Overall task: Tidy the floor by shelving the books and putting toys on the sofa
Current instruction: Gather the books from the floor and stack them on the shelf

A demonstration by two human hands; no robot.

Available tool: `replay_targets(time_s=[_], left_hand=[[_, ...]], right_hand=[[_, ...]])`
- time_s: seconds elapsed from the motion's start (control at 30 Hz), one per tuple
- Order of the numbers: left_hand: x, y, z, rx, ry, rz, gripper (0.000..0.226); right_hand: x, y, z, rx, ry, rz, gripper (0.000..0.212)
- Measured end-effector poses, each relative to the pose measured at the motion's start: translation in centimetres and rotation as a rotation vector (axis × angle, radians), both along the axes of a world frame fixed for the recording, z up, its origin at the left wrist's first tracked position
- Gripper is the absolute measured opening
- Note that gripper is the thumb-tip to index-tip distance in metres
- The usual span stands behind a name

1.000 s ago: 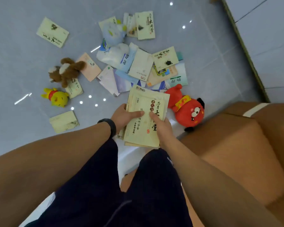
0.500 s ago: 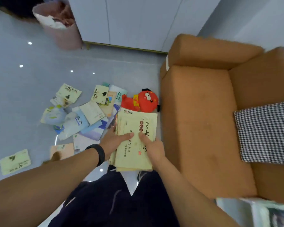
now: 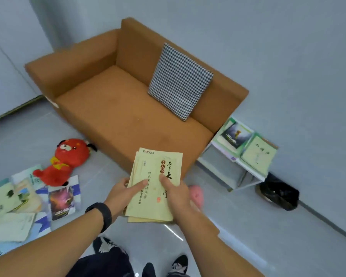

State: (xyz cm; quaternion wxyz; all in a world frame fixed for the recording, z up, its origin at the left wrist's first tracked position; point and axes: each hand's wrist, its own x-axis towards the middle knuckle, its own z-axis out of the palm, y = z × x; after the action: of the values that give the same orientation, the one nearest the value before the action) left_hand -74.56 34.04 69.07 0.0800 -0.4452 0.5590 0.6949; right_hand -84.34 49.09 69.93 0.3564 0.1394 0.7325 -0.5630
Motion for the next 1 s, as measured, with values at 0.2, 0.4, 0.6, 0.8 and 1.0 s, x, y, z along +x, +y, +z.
replay_targets(time_s=[0.2, 0.4, 0.6, 0.8, 1.0], left_hand=[[-7.4, 16.1, 1.2, 0.013, -0.024, -0.209, 0.056], [-13.3, 26.9, 2.4, -0.010, 0.043, -0.264, 0.051], [-20.1, 29.9, 1.9, -0.050, 0.034, -0.366, 0.058], [-27.6, 31.2, 0.5, -0.023, 0.001, -0.441, 0.046], [-35.9, 34.1, -1.1, -0.031, -0.031, -0.479, 0.049]], right_hand=[[-4.7, 17.0, 1.3, 0.031, 0.017, -0.173, 0.044], [-9.2, 27.9, 3.4, 0.033, 0.063, -0.261, 0.027], [-15.2, 31.6, 3.6, 0.009, 0.015, -0.314, 0.020], [-21.9, 33.6, 2.8, 0.006, -0.057, -0.304, 0.023], [-29.3, 36.7, 0.7, 0.030, -0.084, -0.347, 0.027]])
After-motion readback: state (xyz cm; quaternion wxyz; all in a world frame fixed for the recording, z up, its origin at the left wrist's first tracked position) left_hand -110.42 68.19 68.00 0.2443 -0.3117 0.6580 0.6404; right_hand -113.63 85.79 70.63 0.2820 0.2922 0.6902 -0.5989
